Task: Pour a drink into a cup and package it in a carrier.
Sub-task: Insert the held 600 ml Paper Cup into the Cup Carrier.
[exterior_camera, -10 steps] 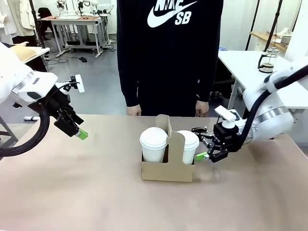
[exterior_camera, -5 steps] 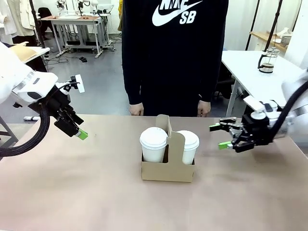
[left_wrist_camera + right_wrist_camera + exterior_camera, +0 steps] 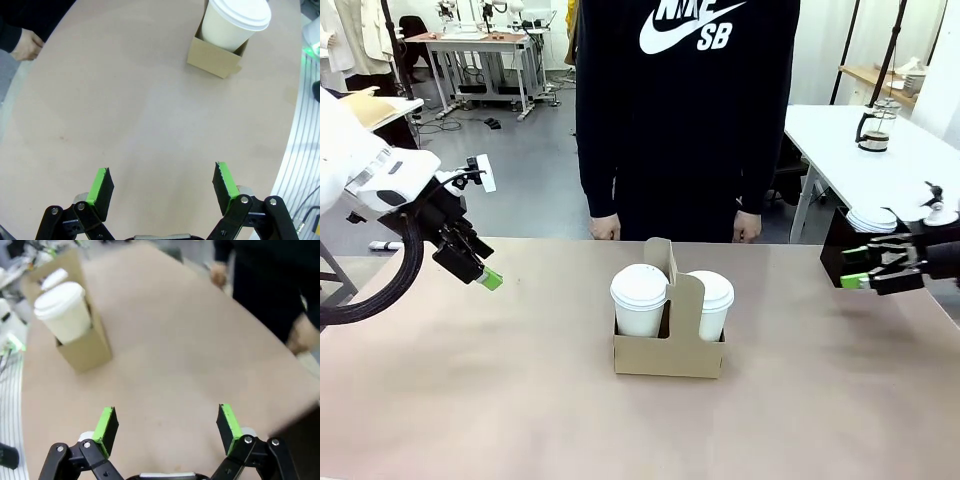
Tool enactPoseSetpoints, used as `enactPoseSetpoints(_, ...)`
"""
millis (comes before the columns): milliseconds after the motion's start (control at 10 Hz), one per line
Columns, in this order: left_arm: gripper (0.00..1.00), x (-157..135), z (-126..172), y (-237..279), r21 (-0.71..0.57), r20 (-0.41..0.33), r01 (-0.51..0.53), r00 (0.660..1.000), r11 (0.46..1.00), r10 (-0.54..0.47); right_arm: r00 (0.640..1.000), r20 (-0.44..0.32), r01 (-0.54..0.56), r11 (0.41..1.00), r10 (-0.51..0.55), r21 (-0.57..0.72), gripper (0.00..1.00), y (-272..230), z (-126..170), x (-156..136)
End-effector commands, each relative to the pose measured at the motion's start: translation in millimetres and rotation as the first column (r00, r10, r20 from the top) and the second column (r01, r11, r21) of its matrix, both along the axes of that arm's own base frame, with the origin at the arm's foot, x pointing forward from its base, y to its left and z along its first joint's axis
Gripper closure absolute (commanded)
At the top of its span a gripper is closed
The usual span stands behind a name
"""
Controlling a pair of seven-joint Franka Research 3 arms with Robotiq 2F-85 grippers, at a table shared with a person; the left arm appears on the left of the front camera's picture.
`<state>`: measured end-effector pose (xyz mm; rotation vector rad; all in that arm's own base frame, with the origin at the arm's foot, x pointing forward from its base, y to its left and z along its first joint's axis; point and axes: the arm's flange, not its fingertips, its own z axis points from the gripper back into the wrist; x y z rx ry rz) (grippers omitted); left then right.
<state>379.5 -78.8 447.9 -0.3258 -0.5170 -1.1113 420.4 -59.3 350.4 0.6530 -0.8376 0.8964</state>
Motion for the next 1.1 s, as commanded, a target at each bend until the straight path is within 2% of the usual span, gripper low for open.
enactPoseSetpoints(0, 0.0, 1, 0, -1, -0.024, 0.003, -0.002, 1.0, 1.0, 0.002, 0.993, -0.085, 0.081, 0.995, -0.085, -0.052, 0.0, 1, 2, -16)
enactPoseSetpoints(200, 0.0, 1, 0, -1, -0.024, 0.003, -0.002, 1.0, 1.0, 0.002, 0.987, -0.085, 0.127, 0.988, -0.134, -0.09, 0.0, -2, -2, -22)
enactPoseSetpoints(300, 0.0, 1, 0, -1, -0.024, 0.003, -0.002, 1.0, 1.0, 0.002, 0.978, -0.143, 0.139, 0.987, -0.15, -0.085, 0.0, 3, -4, -19)
enactPoseSetpoints(400, 0.0, 1, 0, -1, -0.024, 0.003, -0.002, 1.0, 1.0, 0.002, 0.991, -0.061, 0.112, 0.991, -0.116, -0.068, 0.0, -12, -7, -17)
enactPoseSetpoints(1000, 0.0, 1, 0, -1, -0.024, 0.003, -0.002, 1.0, 1.0, 0.002, 0.991, -0.061, 0.112, 0.991, -0.116, -0.068, 0.0, -12, -7, -17)
